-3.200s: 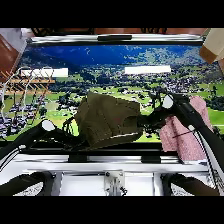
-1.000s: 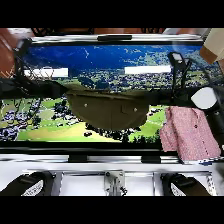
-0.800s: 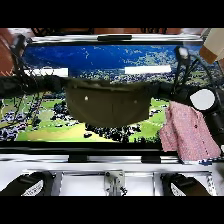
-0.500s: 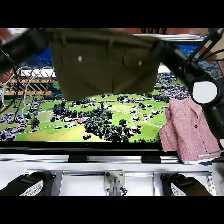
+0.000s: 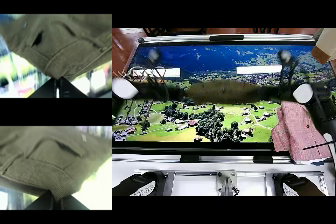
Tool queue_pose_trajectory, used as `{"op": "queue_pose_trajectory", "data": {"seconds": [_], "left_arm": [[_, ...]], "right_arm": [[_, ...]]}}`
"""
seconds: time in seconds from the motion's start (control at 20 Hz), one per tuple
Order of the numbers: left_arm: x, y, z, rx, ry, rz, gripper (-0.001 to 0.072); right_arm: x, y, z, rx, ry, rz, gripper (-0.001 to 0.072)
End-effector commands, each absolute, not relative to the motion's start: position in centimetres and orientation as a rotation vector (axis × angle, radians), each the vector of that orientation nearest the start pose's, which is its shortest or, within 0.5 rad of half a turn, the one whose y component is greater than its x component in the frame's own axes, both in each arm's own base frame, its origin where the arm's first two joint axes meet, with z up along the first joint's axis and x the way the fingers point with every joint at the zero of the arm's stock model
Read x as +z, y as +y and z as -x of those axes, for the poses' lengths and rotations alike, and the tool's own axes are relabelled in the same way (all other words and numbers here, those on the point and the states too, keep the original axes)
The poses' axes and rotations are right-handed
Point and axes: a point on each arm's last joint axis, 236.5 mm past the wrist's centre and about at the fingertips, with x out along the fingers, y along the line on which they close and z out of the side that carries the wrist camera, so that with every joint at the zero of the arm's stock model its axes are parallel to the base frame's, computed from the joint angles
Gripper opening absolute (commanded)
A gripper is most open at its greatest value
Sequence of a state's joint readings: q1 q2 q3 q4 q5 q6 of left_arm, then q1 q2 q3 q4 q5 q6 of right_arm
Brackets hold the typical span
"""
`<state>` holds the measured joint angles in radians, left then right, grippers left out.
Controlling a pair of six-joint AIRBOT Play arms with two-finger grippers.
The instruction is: Fold the shirts.
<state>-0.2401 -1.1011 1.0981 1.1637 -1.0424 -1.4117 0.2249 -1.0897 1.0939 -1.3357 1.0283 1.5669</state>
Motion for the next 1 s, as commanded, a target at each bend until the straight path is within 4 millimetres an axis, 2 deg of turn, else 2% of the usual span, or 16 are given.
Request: {"op": "queue_pose_trajectory", "data": {"seconds": [0.0, 0.05, 0.15, 0.25, 0.35, 0.4, 0.5, 0.55, 0.65, 0.7, 0.75, 0.85, 0.9, 0.95], "left_arm": [[-1.5, -16.6, -24.9, -0.502, 1.383, 0.035, 0.0057], [-2.6, -16.7, -22.8, -0.502, 1.421, 0.034, 0.0057], [-3.5, -16.9, -20.0, -0.516, 1.452, 0.023, 0.0057], [-3.8, -17.4, -18.3, -0.528, 1.474, 0.04, 0.0058], [-4.3, -17.9, -17.2, -0.552, 1.503, 0.023, 0.0059], [-4.6, -17.9, -17.0, -0.555, 1.508, 0.017, 0.0059], [-5.0, -17.6, -16.6, -0.551, 1.52, 0.006, 0.0059], [-5.2, -17.4, -16.4, -0.547, 1.529, -0.003, 0.006], [-5.7, -16.9, -15.4, -0.543, 1.571, -0.013, 0.0061], [-6.0, -16.7, -14.8, -0.542, 1.597, -0.019, 0.0066], [-6.2, -16.5, -14.4, -0.54, 1.612, -0.02, 0.0121], [-6.1, -16.6, -14.4, -0.542, 1.612, -0.014, 0.0415], [-6.0, -16.6, -14.6, -0.542, 1.603, -0.017, 0.0484], [-5.7, -16.4, -15.2, -0.537, 1.586, -0.034, 0.0487]], "right_arm": [[0.5, 10.6, -25.3, 0.303, 1.552, -0.012, 0.0089], [0.1, 10.6, -23.8, 0.306, 1.596, -0.02, 0.0089], [0.0, 11.3, -21.6, 0.319, 1.637, -0.055, 0.0089], [-0.3, 12.3, -19.4, 0.335, 1.68, -0.087, 0.0089], [-1.4, 12.5, -16.9, 0.327, 1.739, -0.075, 0.0092], [-2.2, 12.4, -15.7, 0.313, 1.764, -0.063, 0.0136], [-3.7, 12.8, -14.0, 0.319, 1.8, -0.052, 0.0581], [-4.0, 12.8, -13.6, 0.321, 1.81, -0.047, 0.0584], [-3.5, 13.3, -14.0, 0.338, 1.783, -0.08, 0.0584], [-3.2, 13.3, -14.7, 0.335, 1.746, -0.099, 0.0627], [-2.9, 13.2, -15.7, 0.323, 1.694, -0.127, 0.0657], [-2.7, 12.5, -18.9, 0.242, 1.58, -0.23, 0.0657], [-2.9, 12.0, -20.7, 0.206, 1.53, -0.279, 0.0657], [-3.2, 11.3, -22.4, 0.17, 1.486, -0.329, 0.0657]]}}
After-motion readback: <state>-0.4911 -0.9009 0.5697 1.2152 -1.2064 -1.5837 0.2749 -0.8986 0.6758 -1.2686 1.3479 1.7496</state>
